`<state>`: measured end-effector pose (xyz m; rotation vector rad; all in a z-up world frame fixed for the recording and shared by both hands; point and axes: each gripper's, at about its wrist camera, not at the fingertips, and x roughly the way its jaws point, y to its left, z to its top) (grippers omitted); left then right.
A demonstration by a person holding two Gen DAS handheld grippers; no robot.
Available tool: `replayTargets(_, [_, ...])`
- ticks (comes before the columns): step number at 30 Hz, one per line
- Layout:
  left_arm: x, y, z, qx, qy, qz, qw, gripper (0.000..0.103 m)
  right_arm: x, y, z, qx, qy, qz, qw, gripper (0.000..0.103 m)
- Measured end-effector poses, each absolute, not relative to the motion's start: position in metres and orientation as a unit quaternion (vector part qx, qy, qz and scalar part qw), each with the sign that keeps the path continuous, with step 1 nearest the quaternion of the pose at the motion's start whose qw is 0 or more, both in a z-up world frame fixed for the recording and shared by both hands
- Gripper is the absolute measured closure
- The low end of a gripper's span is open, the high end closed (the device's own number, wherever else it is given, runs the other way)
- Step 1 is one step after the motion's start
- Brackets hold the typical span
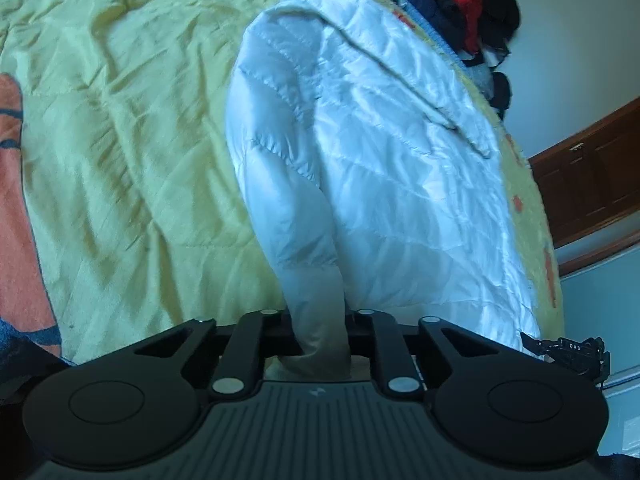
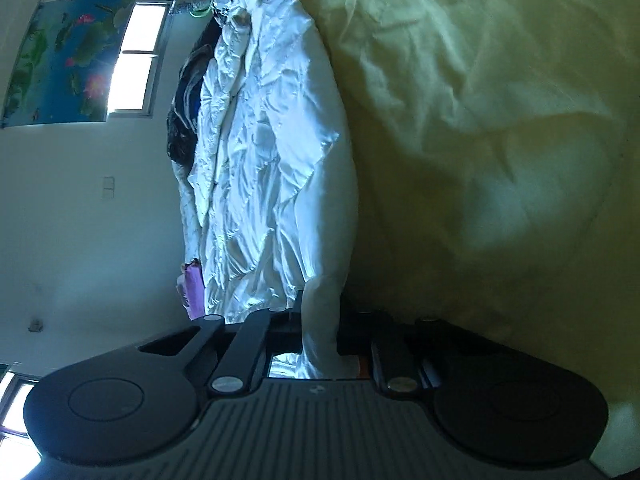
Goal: Fold small clothes
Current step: 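Grasp the jacket hem with the left gripper while the right gripper grasps beside it, then lift the hem with both grippers and fold it toward the collar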
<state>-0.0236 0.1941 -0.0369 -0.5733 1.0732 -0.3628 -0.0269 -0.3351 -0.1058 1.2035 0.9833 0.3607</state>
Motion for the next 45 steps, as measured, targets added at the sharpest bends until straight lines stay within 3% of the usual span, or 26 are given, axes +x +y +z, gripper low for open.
replayTargets(12, [-0.039,0.212,0.004,-0.305,0.435,-0.219,0.819,0.094,-0.038,-0.349,-0.065,0.526,0.410,0.207,0.716,0.090])
replayTargets(18, [-0.011,0.223,0.036,-0.316,0.386,-0.235,0.835,0.094,-0.025,-0.362,-0.032,0.528,0.368,0.242,0.726,0.090])
replayTargets(26, [0.087,0.224,0.054,-0.323,0.353,-0.231,0.847,0.094,0.085,-0.382,0.002,0.528,0.306,0.264,0.747,0.089])
replayTargets(34, [0.221,0.210,0.060,-0.331,0.342,-0.201,0.856,0.095,0.238,-0.395,0.005,0.547,0.297,0.258,0.739,0.089])
replayTargets(45, [0.358,0.190,0.018,-0.332,0.397,-0.124,0.847,0.095,0.388,-0.397,-0.069,0.579,0.350,0.168,0.717,0.089])
